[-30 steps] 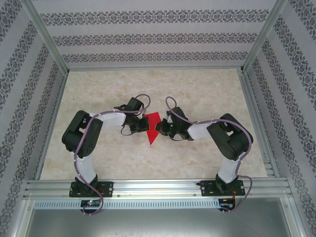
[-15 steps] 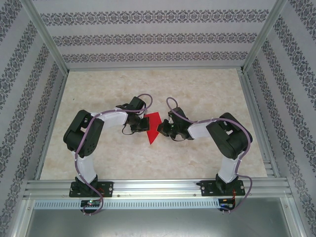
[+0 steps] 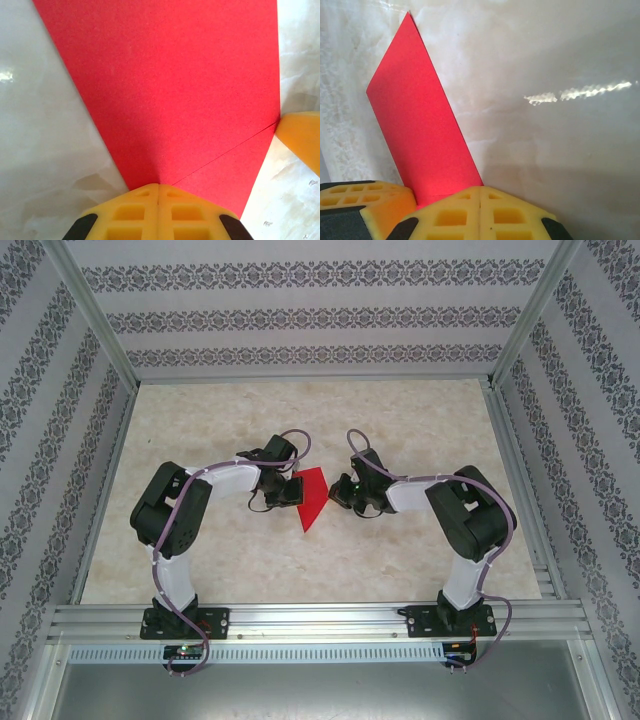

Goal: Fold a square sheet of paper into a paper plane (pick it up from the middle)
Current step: Third fold the triangle at the center of the table.

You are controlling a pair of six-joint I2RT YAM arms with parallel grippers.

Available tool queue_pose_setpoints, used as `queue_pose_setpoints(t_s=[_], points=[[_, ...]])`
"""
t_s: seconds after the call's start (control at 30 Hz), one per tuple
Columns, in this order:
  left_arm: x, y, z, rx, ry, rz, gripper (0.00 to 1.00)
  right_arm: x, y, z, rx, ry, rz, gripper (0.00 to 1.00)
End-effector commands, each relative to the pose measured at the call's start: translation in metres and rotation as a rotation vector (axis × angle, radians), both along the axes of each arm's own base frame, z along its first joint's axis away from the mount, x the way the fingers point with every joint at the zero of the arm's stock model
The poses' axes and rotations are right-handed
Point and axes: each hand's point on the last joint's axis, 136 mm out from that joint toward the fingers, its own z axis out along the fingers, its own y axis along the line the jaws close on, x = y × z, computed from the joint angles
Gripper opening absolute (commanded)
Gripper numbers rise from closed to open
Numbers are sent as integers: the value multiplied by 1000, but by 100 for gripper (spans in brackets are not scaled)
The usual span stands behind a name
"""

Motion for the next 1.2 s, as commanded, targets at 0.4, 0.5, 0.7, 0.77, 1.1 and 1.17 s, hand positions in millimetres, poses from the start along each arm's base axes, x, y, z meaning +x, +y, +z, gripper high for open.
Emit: queue_pose_setpoints(t_s=[0.4, 0.5, 0.7, 0.77, 1.1, 1.17], points=[[-21, 40, -54, 226, 80, 22, 0, 1, 21, 50, 33, -149, 98, 0], [-21, 39, -54, 222, 80, 23, 0, -21, 39, 43, 69, -107, 153, 0], [-22, 41, -54, 223, 79, 28, 0, -62, 60, 38, 138, -49, 214, 0], [-22, 41, -55, 225, 75, 28, 0, -71, 62, 34, 133, -35, 225, 0], [-22, 42, -56, 227, 77, 34, 0, -84, 71, 19, 135, 6, 250, 0], [-23, 43, -57, 229, 80, 35, 0, -85, 72, 17, 136, 12, 258, 0]])
